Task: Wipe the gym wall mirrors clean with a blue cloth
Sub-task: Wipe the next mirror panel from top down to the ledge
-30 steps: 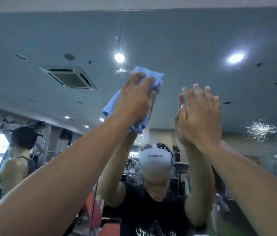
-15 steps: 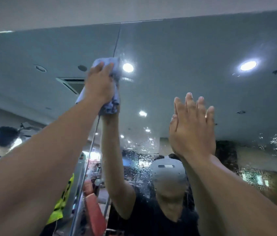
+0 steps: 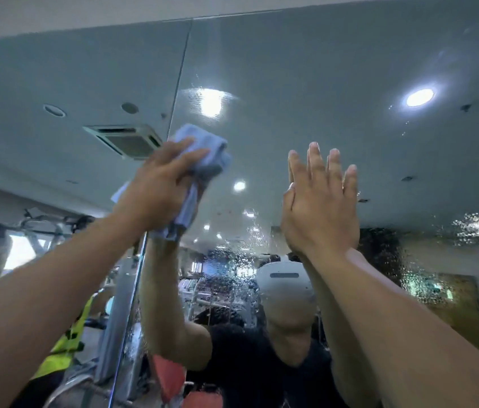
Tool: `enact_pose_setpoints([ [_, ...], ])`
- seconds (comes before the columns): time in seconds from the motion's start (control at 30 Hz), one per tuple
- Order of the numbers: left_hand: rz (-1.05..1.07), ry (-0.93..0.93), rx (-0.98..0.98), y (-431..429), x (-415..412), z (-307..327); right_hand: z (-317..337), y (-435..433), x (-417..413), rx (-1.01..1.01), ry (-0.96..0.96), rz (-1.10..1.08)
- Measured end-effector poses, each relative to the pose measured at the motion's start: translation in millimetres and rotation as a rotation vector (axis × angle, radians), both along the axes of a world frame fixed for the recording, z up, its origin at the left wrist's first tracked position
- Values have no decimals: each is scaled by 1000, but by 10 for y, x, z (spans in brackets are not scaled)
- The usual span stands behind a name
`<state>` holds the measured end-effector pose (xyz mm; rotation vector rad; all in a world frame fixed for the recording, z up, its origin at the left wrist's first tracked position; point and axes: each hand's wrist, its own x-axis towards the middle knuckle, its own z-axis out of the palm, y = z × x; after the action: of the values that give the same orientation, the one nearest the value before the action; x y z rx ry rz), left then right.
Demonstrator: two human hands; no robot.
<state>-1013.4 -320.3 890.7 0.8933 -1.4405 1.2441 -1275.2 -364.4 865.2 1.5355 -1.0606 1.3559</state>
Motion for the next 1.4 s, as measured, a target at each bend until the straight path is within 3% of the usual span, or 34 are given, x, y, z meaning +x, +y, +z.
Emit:
enact_pose_setpoints([
  [0.1,-30,217,-38,2,-99,281,0,9,6,-8,-9,-2],
  [0.17,-31,216,-18,-24,-234,235,2,7,0,0,-4,5],
  [0.4,142,-477,43,62,37,-763,-1,49,-24,31,-7,45],
  [0.47,154,-395,56,80,231,-670,2,79,-39,45,1,52],
  [0.6,28,65,-16,66,40,-178,16,108,-65,74,21,63],
  [0.67,10,187,-24,38,-235,-15,20,113,-76,71,24,82],
  [0.73,36,147,6,-15,-474,-34,7,117,-94,48,20,118],
  [0.97,136,-390,-1,-33,-279,-723,-238,96,-327,-74,-1,112],
  [1.03,127,-336,-24,-14,-56,-614,-272,37,-472,-68,-5,56],
  [1.13,60,25,-29,0,49,-175,-294,-60,-570,-40,6,-4],
  [1.2,48,156,-38,-7,-71,177,-302,-99,-553,-44,-3,-19],
  [1.3,80,154,-12,-10,-496,509,-316,-125,-538,-53,-9,-15],
  [1.4,90,-11,18,-61,-915,406,-322,-135,-565,-57,-19,15],
])
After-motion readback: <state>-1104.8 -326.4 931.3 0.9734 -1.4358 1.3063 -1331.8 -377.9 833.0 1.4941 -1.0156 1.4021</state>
